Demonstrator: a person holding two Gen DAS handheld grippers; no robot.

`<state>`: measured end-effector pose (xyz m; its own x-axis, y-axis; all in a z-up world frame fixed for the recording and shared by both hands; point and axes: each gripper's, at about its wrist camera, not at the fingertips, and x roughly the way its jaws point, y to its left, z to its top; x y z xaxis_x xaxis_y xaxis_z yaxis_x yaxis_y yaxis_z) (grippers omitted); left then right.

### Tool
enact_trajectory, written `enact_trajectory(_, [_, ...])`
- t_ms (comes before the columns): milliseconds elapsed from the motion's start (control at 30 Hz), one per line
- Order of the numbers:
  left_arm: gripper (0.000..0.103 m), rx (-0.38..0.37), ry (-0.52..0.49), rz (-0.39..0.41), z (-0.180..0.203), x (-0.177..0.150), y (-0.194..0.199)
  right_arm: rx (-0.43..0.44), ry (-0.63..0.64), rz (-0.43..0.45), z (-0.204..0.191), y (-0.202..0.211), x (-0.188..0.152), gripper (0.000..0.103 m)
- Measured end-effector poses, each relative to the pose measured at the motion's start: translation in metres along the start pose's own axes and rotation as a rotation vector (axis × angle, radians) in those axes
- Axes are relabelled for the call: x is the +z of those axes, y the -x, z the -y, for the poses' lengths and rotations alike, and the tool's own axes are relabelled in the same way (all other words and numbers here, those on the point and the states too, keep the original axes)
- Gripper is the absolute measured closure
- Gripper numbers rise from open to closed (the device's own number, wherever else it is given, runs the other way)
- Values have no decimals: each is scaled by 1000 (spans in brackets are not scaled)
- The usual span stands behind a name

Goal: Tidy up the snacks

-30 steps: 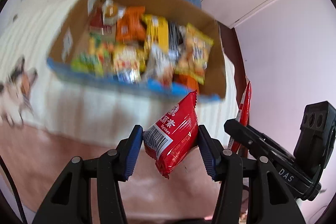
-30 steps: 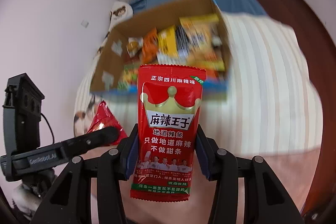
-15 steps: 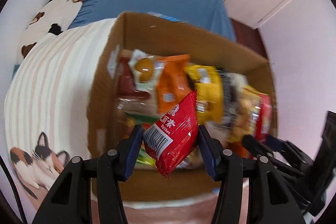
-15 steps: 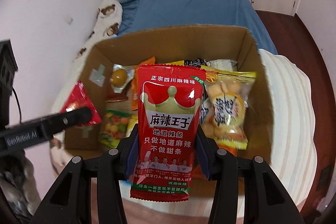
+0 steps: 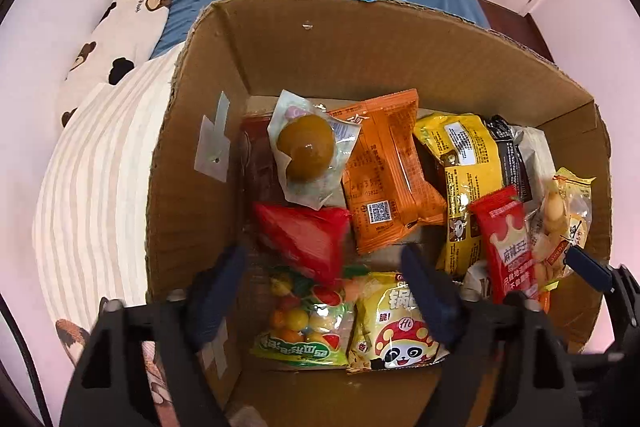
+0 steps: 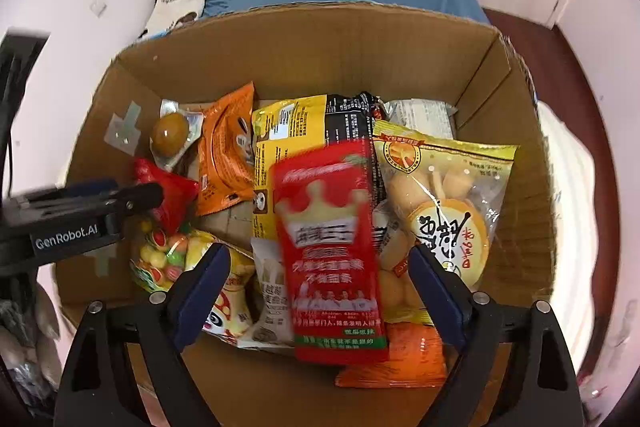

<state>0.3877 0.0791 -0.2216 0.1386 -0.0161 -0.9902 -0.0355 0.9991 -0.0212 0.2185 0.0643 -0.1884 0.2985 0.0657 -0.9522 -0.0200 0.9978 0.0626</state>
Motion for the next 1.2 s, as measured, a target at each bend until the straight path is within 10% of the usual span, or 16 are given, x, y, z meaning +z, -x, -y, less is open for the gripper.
enact_trajectory(1200, [16, 15, -12, 409, 22, -157, 171, -55, -91, 301, 16, 175, -119, 2])
